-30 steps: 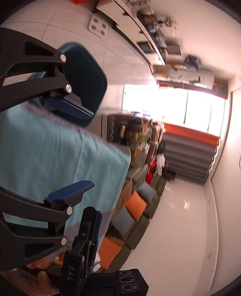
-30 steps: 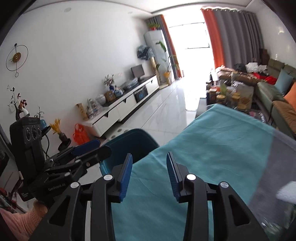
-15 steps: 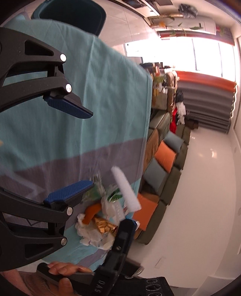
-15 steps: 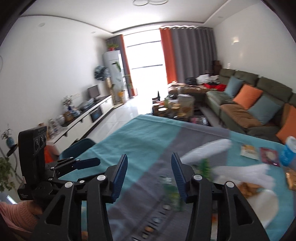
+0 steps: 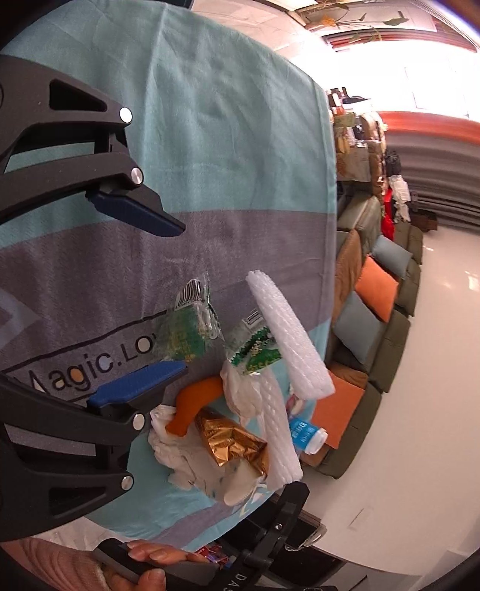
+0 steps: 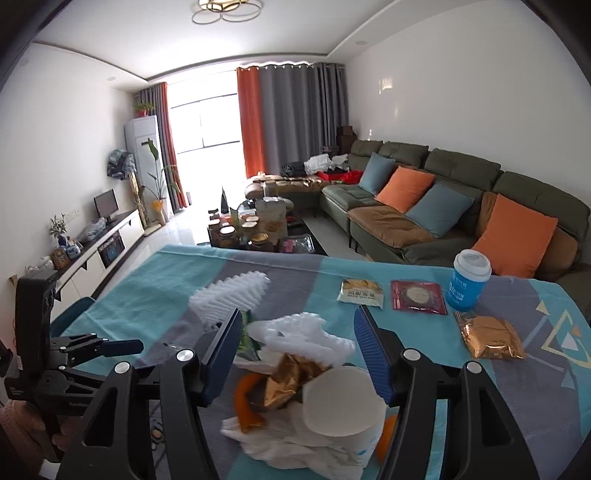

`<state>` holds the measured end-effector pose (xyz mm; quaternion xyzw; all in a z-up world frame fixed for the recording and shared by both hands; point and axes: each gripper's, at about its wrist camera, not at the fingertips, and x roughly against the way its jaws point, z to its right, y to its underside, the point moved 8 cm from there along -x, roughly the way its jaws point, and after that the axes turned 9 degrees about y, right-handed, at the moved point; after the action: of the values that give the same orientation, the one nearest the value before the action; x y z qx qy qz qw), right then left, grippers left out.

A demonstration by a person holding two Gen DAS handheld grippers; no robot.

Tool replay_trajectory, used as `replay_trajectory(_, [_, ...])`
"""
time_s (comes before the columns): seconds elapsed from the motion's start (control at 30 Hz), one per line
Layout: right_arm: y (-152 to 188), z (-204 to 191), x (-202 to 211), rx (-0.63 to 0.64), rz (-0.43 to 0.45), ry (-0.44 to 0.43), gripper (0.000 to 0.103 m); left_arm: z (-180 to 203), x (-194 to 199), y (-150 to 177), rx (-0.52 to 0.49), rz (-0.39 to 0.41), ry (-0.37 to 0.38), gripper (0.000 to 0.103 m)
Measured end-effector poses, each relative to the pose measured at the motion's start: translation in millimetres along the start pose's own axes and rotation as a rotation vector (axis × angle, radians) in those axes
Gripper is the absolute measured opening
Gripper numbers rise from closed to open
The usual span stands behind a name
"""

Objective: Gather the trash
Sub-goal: 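Grasp the clear snack bag with the left gripper while the right grasps white foam nets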

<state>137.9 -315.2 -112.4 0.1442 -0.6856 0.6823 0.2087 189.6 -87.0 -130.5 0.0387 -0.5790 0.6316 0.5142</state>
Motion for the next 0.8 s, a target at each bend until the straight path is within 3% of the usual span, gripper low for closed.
replay_trajectory(0.27, [9,-2,-19,0.018,-0.043,-0.030,0.058,-4,-22,-4,0.063,-0.061,0.039,0.065])
replay_trajectory(0.47, [9,-10,-17,0.016,-0.055,-0.058,0.033,-3,-32,-4,0.093,-0.084,0.093,0.047])
replay_trajectory(0.6, [8,-13,-12,0.018,-0.055,-0.078,0.020,-2,-37,-3,0.108,-0.098,0.135,0.029])
replay_trajectory(0.7, [7,-14,-9,0.013,-0.051,-0.090,0.014,-1,-41,-2,0.116,-0.107,0.162,0.008])
replay_trajectory(0.8, [5,-17,-5,0.013,-0.041,-0.100,0.014,0,-44,-1,0.126,-0.105,0.168,0.002])
